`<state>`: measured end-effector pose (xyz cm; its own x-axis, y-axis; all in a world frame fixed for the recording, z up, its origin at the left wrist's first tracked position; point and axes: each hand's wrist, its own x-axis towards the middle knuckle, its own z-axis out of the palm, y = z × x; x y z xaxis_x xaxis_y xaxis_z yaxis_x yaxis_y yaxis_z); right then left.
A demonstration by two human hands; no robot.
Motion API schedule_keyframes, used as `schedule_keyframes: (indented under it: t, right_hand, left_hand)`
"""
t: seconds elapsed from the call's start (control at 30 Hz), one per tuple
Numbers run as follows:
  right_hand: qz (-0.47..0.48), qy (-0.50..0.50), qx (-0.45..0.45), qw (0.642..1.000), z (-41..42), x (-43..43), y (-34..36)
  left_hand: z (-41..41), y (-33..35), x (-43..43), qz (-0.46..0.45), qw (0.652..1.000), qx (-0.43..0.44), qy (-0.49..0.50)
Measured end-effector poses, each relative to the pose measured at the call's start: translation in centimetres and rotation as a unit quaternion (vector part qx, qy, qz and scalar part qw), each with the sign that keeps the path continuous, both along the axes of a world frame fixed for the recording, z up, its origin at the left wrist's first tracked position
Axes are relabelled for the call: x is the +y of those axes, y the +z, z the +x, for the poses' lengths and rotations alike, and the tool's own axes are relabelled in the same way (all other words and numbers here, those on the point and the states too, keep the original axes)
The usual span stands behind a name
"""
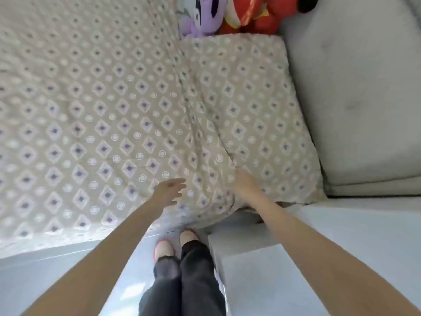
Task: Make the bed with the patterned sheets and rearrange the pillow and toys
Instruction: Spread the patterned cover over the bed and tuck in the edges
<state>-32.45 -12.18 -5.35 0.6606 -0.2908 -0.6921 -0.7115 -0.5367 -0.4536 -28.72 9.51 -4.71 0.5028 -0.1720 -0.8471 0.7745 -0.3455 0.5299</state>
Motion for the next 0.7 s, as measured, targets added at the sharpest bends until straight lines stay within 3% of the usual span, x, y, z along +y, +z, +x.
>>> schedule_keyframes:
  t: [0.17, 0.33, 0.5, 0.7]
  right_hand:
    - [-0.046, 0.026, -0.036, 0.998, 3.2, -0.4, -4.0]
    - [-0.118, 0.12, 0.048, 0.985, 4.3, -0.4, -7.0]
    - [-0.172, 0.207, 0.026, 0.963, 5.3, -0.1, -9.1]
    - [-0.134, 0.231, 0.017, 0.963, 5.5, -0.9, -9.7]
  left_hand:
    - [-0.8, -3.9, -1.0, -0.019, 0.999, -0.021, 0.023]
    - [-1.1, -7.9, -2.0, -0.058, 0.996, -0.059, 0.014]
    - [-1.8, -11.7, -3.2, -0.066, 0.993, -0.101, 0.007]
    - [-3.2, -13.8, -4.5, -0.054, 0.987, -0.145, 0.031]
